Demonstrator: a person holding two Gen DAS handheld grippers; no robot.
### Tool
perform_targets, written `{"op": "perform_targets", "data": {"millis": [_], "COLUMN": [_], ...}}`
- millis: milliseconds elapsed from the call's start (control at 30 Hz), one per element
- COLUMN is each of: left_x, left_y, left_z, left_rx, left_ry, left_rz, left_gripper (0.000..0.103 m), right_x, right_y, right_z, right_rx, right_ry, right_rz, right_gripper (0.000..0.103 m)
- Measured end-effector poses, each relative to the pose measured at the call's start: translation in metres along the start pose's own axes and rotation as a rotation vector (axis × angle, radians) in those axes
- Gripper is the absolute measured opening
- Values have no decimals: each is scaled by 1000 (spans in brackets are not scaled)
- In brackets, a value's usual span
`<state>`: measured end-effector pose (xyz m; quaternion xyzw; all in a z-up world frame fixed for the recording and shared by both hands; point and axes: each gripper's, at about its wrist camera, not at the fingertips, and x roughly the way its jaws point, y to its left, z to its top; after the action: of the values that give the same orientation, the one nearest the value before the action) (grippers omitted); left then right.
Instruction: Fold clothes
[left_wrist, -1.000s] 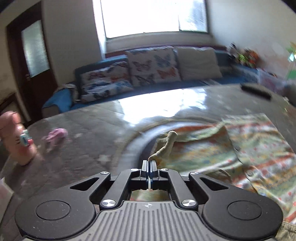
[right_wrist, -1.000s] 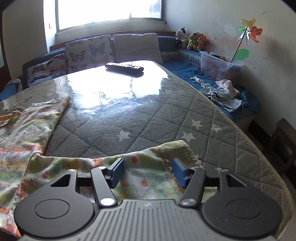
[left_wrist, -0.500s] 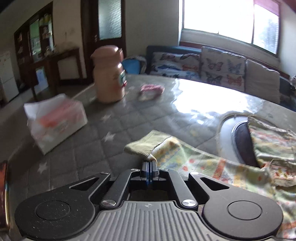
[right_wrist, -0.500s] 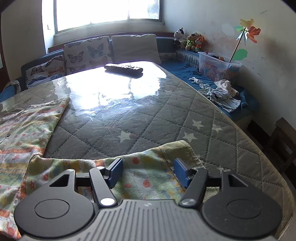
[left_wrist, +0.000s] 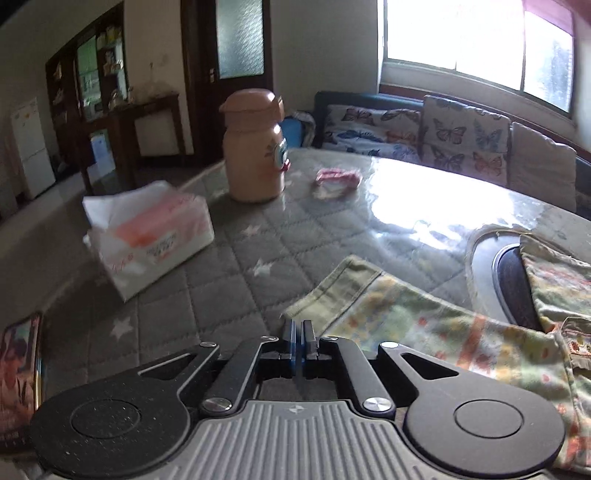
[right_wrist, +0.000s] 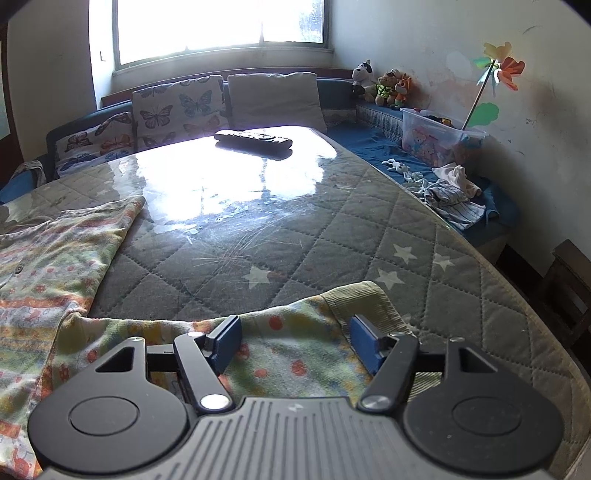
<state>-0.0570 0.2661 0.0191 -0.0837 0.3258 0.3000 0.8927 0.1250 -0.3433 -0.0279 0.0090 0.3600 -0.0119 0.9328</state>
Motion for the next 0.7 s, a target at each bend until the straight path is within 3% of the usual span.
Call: {"op": "perform_targets", "data": {"millis": [67, 133, 300, 333, 400, 433, 467, 533, 700], "left_x": [7, 20, 44, 46, 46, 45, 44, 41, 27], "left_y": [-8, -16, -21, -21, -20, -22, -24, -26, -9], "left_z": [5, 7, 9, 9, 8, 6, 4, -1, -9], "left_rx": [35, 78, 130, 134, 132, 142, 158, 174, 97], "left_ry": [-6, -1, 27, 30, 28, 21, 13, -1, 5], "left_rz": [-4, 17, 7, 2, -18, -11, 8, 39, 68], "left_gripper": [29, 44, 48, 47, 28, 12, 3, 2, 2], "right_x": [0, 0, 0, 0, 1, 1, 2, 3, 10], "right_y": [0, 0, 0, 0, 1, 2, 2, 3, 8], "right_z": [0, 0, 0, 0, 0, 0, 0, 0, 4], "right_rx": [-2, -4, -6, -8, -11, -12, -14, -17, -42], "right_ry": [1, 2, 4, 5, 3, 2, 1, -1, -11], "right_rz": [0, -1, 2, 1, 2, 3, 3, 5, 32], "right_gripper": [67, 68, 68, 68, 69, 69, 71, 72, 72]}}
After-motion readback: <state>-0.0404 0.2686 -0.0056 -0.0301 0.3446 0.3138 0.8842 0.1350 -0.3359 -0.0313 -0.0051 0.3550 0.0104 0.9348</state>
